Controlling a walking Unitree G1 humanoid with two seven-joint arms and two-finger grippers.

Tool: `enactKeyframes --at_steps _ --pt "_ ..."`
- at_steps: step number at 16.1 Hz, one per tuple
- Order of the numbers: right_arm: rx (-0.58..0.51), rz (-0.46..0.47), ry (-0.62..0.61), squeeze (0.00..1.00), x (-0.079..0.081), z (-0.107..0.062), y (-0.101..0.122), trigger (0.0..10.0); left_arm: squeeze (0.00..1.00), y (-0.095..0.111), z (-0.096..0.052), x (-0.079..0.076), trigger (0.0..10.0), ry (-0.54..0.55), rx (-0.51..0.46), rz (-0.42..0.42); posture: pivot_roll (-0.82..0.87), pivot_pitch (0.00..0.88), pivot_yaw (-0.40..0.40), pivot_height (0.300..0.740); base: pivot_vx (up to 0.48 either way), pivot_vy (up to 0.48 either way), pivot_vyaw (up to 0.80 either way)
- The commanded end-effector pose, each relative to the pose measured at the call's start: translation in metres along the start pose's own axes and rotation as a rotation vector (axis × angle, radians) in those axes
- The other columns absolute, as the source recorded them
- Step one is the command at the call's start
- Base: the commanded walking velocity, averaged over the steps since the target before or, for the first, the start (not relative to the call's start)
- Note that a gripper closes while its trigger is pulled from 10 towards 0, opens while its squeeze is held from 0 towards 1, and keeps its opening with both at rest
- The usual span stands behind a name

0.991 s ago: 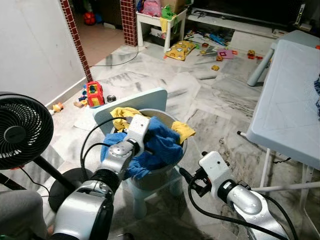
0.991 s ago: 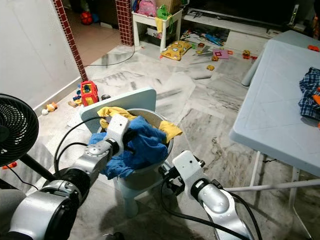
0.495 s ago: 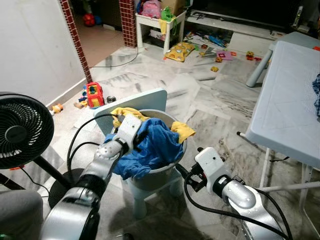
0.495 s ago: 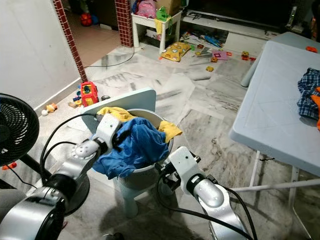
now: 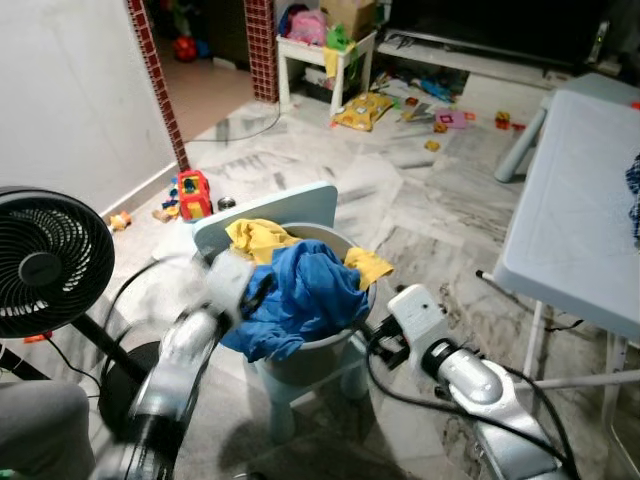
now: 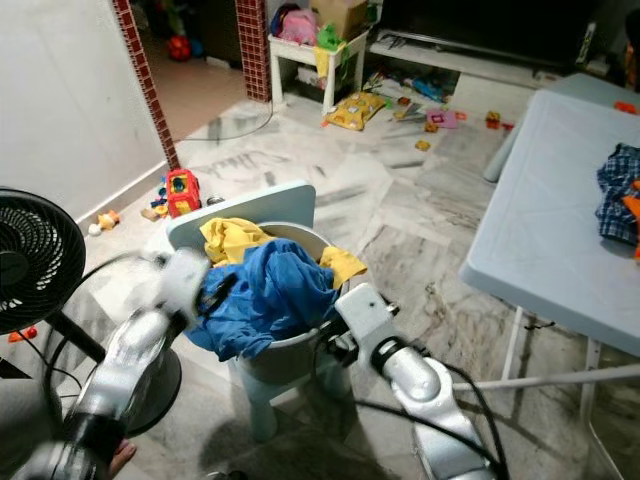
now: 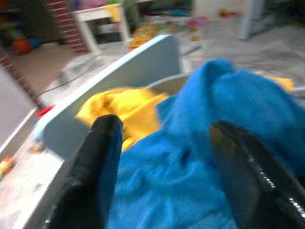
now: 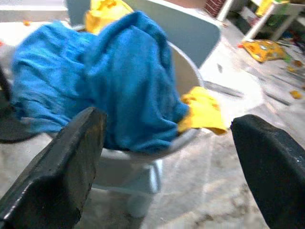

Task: Hang hanger

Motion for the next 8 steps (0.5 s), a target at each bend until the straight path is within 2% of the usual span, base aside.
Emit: enactKeyframes --at_steps 1,2,7,8 --pt "-0.002 -0.013 -0.030 0.00 -0.007 0.000 0.001 10.0 1.00 -0.001 -0.003 0.005 10.0 0.036 0.006 -0.016 -0.18 0.000 0.007 0.740 0.000 0.000 0.00" --pt "0.003 -0.022 -0.049 0.00 -0.012 0.002 -0.001 10.0 1.00 -0.016 -0.014 0.005 10.0 0.087 0.063 -0.091 -0.17 0.000 0.002 0.740 0.000 0.000 0.00" --pt "0.001 -0.027 -0.072 0.00 -0.019 0.004 -0.001 10.0 1.00 -0.057 -0.039 0.006 10.0 0.236 0.229 -0.320 -0.17 0.000 -0.013 0.740 0.000 0.000 0.00" --pt "-0.001 -0.030 -0.078 0.00 -0.022 0.002 -0.001 10.0 1.00 -0.067 -0.045 0.002 10.0 0.251 0.275 -0.386 -0.18 0.000 -0.016 0.740 0.000 0.000 0.00"
Point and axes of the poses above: a point about 5 cm out from each wrist's last joint towards the gripper, its own z axis pointing out of the wrist towards the gripper, its own y axis along the axis of the wrist's last joint, x = y × z, the point moved 4 cm from there along z, pointing out of the wrist towards the gripper, and after that the axes turned 6 degrees about z, right-handed, at the moved point
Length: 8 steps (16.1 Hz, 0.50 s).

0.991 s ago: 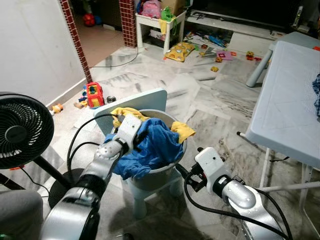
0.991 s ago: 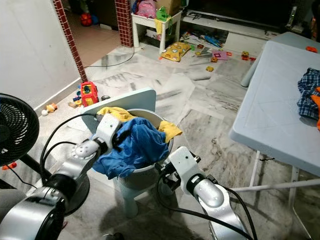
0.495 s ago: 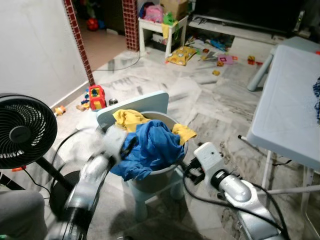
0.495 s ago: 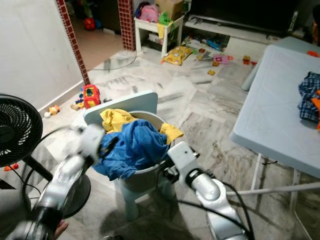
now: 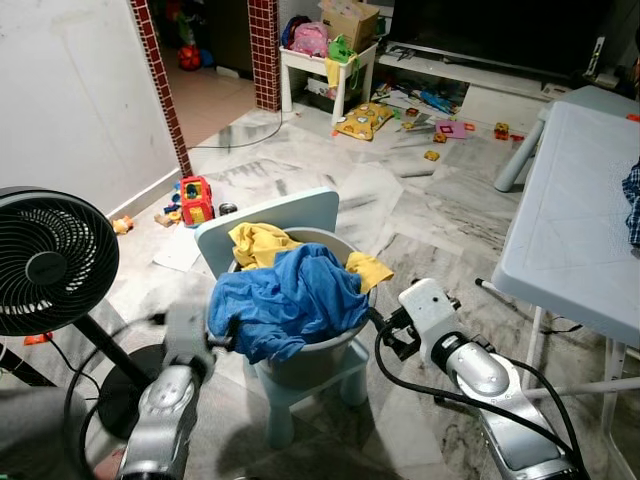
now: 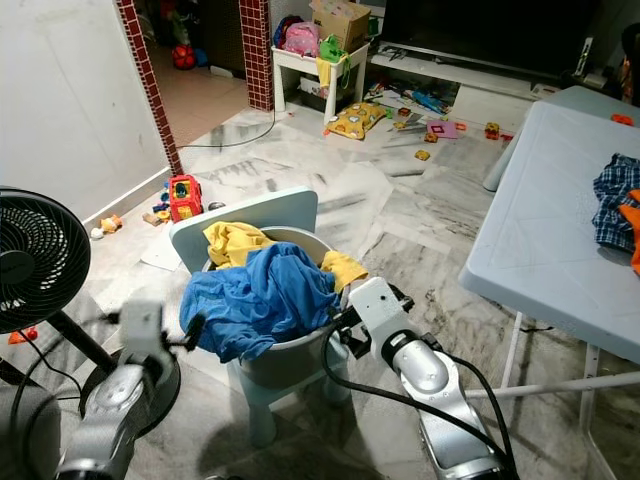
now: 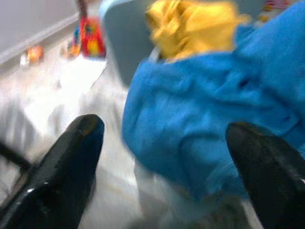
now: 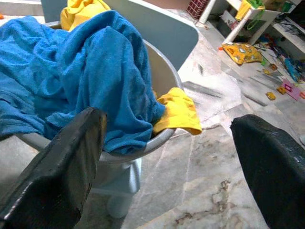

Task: Hang hanger

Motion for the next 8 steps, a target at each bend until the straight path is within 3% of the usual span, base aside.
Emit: enactKeyframes --at_steps 1,4,5,6,7,8 --pt "0.001 -0.005 -0.032 0.00 -0.009 -0.003 0.000 10.0 1.00 -0.013 -0.004 0.000 10.0 0.016 0.073 -0.079 -0.18 0.014 -0.019 0.740 0.000 0.000 0.00" --pt "0.006 -0.002 -0.069 0.00 -0.015 -0.013 -0.001 10.0 1.00 -0.029 -0.010 -0.001 10.0 0.014 0.152 -0.141 -0.22 0.063 -0.011 0.740 0.000 0.000 0.00" --pt "0.010 0.005 -0.095 0.00 -0.020 -0.020 -0.003 10.0 1.00 -0.031 -0.010 -0.002 10.0 0.020 0.168 -0.204 -0.23 0.080 -0.008 0.740 0.000 0.000 0.00" --pt "0.016 0.008 -0.111 0.00 -0.022 -0.028 -0.005 10.0 0.68 -0.029 -0.009 -0.002 10.0 0.017 0.168 -0.206 -0.24 0.097 -0.009 0.740 0.000 0.000 0.00" --pt "0.021 0.009 -0.120 0.00 -0.024 -0.031 -0.006 10.0 0.18 -0.028 -0.008 -0.004 10.0 0.013 0.166 -0.209 -0.24 0.105 -0.011 0.740 0.000 0.000 0.00" --pt "0.029 0.023 -0.143 0.00 -0.028 -0.037 -0.009 10.0 0.00 -0.022 -0.007 -0.009 10.0 -0.007 0.160 -0.219 -0.24 0.123 -0.015 0.740 0.000 0.000 0.00"
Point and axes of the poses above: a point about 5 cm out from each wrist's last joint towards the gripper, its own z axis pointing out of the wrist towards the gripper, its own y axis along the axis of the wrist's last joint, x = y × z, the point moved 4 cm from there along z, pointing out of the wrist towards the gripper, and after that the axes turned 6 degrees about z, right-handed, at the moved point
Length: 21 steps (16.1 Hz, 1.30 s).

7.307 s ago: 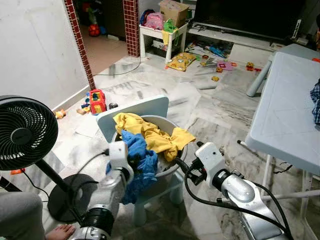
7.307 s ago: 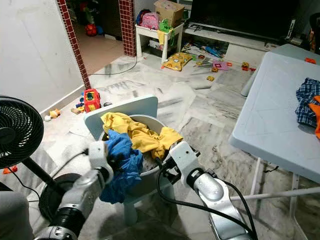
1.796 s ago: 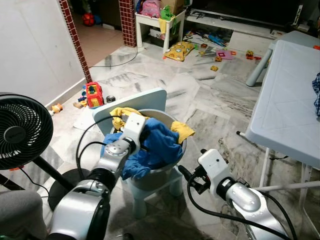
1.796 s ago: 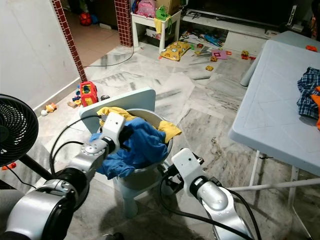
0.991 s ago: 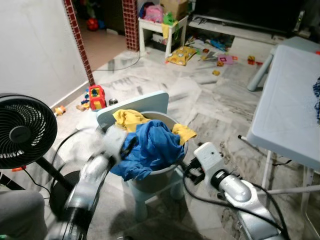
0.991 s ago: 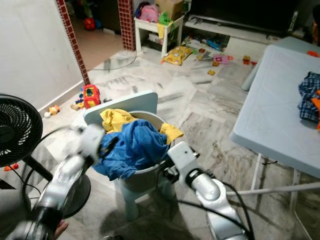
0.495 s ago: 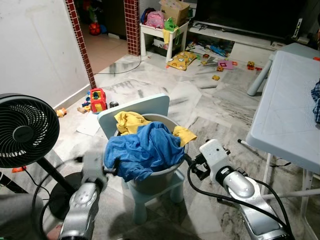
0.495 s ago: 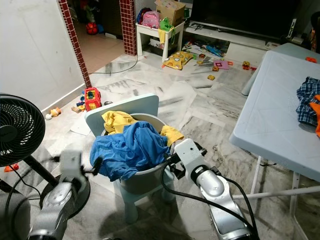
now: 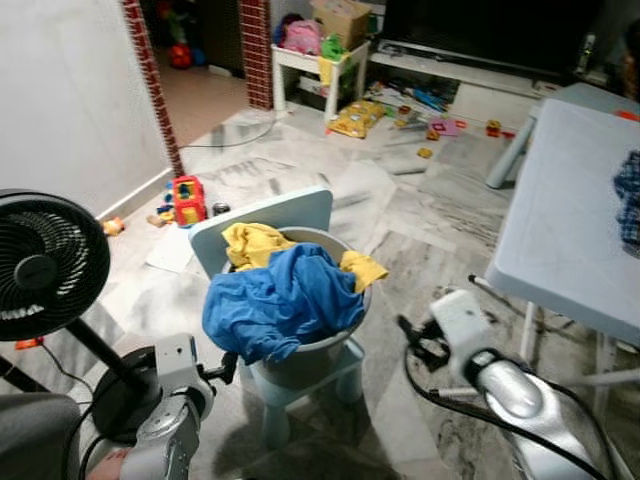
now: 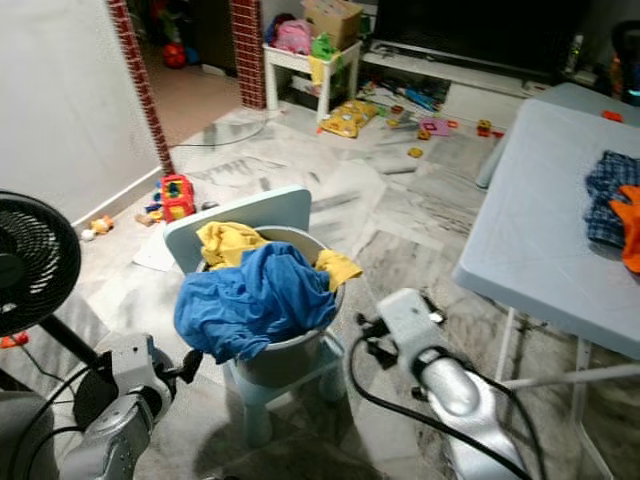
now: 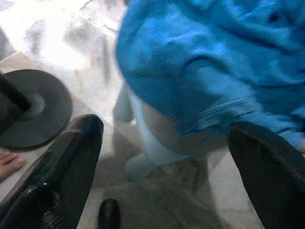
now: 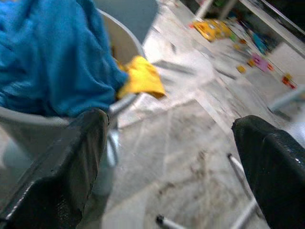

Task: Hang hanger

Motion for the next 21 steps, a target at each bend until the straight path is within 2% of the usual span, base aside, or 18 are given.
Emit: enactKeyframes --at_steps 1,3,5,7,9,10,13,15,17,19,20,21 --pt "-0.003 0.024 -0.030 0.00 -0.006 -0.006 0.004 10.0 0.00 0.009 -0.003 -0.012 10.0 -0.036 -0.019 -0.006 -0.23 0.148 -0.021 0.740 0.000 0.000 0.00" --pt "0.025 0.088 -0.039 0.00 -0.004 -0.012 -0.001 10.0 0.00 0.014 -0.012 -0.024 10.0 -0.065 -0.047 -0.033 -0.23 0.177 -0.029 0.740 0.000 0.000 0.00" --pt "0.052 0.106 -0.013 0.00 0.003 -0.020 -0.006 10.0 0.00 0.014 -0.024 -0.030 10.0 -0.064 -0.053 -0.070 -0.21 0.216 -0.040 0.740 0.000 0.000 0.00" --pt "0.092 0.114 0.011 0.00 0.011 -0.028 -0.013 10.0 0.00 0.018 -0.037 -0.026 10.0 -0.017 -0.076 -0.099 -0.21 0.253 -0.050 0.740 0.000 0.000 0.00" --pt "0.108 0.122 0.015 0.00 0.012 -0.034 -0.015 10.0 0.00 0.019 -0.040 -0.015 10.0 0.023 -0.075 -0.115 -0.21 0.280 -0.062 0.740 0.000 0.000 0.00" --pt "0.112 0.123 0.015 0.00 0.012 -0.036 -0.015 10.0 0.00 0.021 -0.039 -0.006 10.0 0.052 -0.080 -0.117 -0.22 0.283 -0.066 0.740 0.000 0.000 0.00" --pt "0.124 0.121 0.004 0.00 0.008 -0.038 -0.015 10.0 0.00 0.034 -0.031 0.001 10.0 0.064 -0.096 -0.073 -0.22 0.284 -0.062 0.740 0.000 0.000 0.00" --pt "0.121 0.128 -0.016 0.00 0.006 -0.037 -0.013 10.0 0.00 0.047 -0.017 -0.006 10.0 0.006 -0.101 -0.031 -0.23 0.283 -0.055 0.740 0.000 0.000 0.00" --pt "0.117 0.131 -0.020 0.00 0.007 -0.036 -0.012 10.0 0.00 0.050 0.000 -0.015 10.0 -0.034 -0.068 0.003 -0.23 0.280 -0.051 0.740 0.000 0.000 0.00" --pt "0.115 0.133 -0.022 0.00 0.007 -0.035 -0.011 10.0 0.00 0.050 0.011 -0.021 9.8 -0.067 -0.050 0.021 -0.24 0.277 -0.046 0.740 0.000 0.000 0.00" --pt "0.112 0.134 -0.031 0.00 0.005 -0.035 -0.010 10.0 0.00 0.047 0.020 -0.031 0.0 -0.113 -0.015 0.022 -0.25 0.273 -0.042 0.740 0.000 0.000 0.00" --pt "0.112 0.134 -0.036 0.00 0.003 -0.035 -0.010 10.0 0.00 0.045 0.025 -0.036 0.0 -0.136 0.003 0.026 -0.25 0.271 -0.040 0.740 0.000 0.000 0.00"
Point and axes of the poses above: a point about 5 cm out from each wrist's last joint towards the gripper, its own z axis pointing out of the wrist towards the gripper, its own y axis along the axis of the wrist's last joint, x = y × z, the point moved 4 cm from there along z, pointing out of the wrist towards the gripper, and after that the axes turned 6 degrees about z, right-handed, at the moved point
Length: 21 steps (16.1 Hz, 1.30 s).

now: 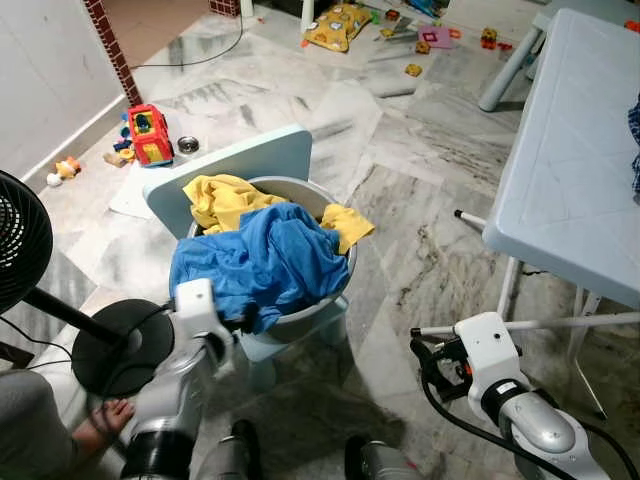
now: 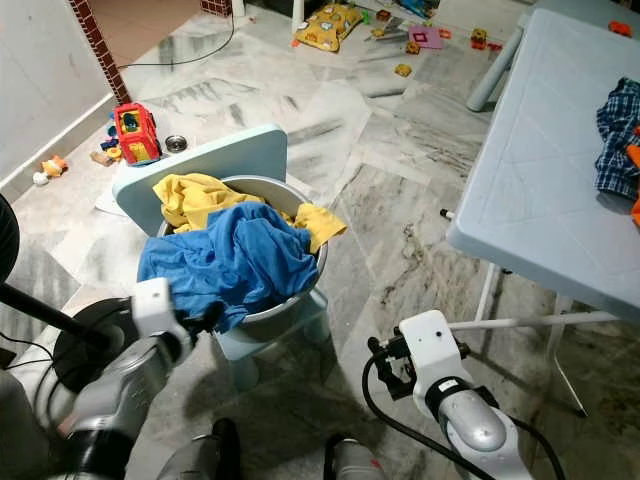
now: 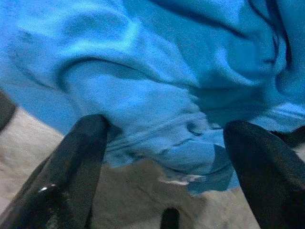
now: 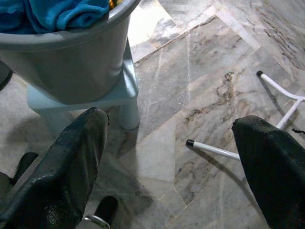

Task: Hang hanger

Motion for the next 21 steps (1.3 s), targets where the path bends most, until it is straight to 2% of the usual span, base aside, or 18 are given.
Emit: enactKeyframes --at_steps 1,7,12,13,14,15,16,17,19,20,21 --pt "0.003 0.002 -0.021 0.00 -0.004 -0.003 0.000 10.0 0.00 -0.009 0.003 -0.001 0.0 -0.018 0.033 0.011 -0.26 0.270 -0.039 0.740 0.000 0.000 0.00" --pt "-0.002 0.001 -0.032 0.00 -0.006 -0.001 0.001 10.0 0.00 -0.001 0.018 0.000 0.0 -0.042 0.029 0.012 -0.27 0.257 -0.028 0.740 0.000 0.000 0.00" --pt "-0.008 -0.004 -0.035 0.00 -0.006 0.001 0.002 10.0 0.00 0.005 0.020 -0.003 0.0 -0.056 0.004 0.023 -0.26 0.248 -0.027 0.740 0.000 0.000 0.00" --pt "-0.011 -0.005 -0.035 0.00 -0.007 0.002 0.003 10.0 0.00 0.000 0.019 -0.006 1.9 -0.059 0.007 0.024 -0.26 0.245 -0.027 0.740 0.000 0.000 0.00" --pt "-0.012 -0.006 -0.035 0.00 -0.007 0.003 0.003 10.0 0.00 -0.002 0.018 -0.008 1.8 -0.062 0.007 0.020 -0.26 0.245 -0.027 0.740 0.000 0.000 0.00" --pt "-0.013 -0.007 -0.035 0.00 -0.007 0.004 0.004 10.0 0.00 -0.005 0.016 -0.009 0.6 -0.061 0.008 0.014 -0.26 0.240 -0.029 0.740 0.000 0.000 0.00" --pt "-0.015 -0.009 -0.035 0.00 -0.007 0.005 0.004 10.0 0.00 -0.010 0.014 -0.011 1.4 -0.052 0.011 0.005 -0.26 0.238 -0.028 0.740 0.000 0.000 0.00" --pt "-0.016 -0.011 -0.034 0.00 -0.007 0.005 0.004 10.0 0.00 -0.017 0.009 -0.014 5.4 -0.053 0.018 -0.010 -0.25 0.236 -0.030 0.740 0.000 0.000 0.00" --pt "-0.016 -0.012 -0.030 0.00 -0.007 0.006 0.004 10.0 0.00 -0.025 0.005 -0.017 4.2 -0.051 0.029 -0.024 -0.25 0.234 -0.029 0.740 0.000 0.000 0.00" --pt "-0.016 -0.014 -0.027 0.00 -0.006 0.007 0.004 10.0 0.00 -0.035 0.000 -0.019 8.5 -0.047 0.050 -0.031 -0.25 0.233 -0.029 0.740 0.000 0.000 0.00" --pt "-0.017 -0.015 -0.026 0.00 -0.006 0.007 0.003 10.0 0.00 -0.039 -0.002 -0.020 7.8 -0.050 0.059 -0.036 -0.25 0.233 -0.029 0.740 0.000 0.000 0.00"
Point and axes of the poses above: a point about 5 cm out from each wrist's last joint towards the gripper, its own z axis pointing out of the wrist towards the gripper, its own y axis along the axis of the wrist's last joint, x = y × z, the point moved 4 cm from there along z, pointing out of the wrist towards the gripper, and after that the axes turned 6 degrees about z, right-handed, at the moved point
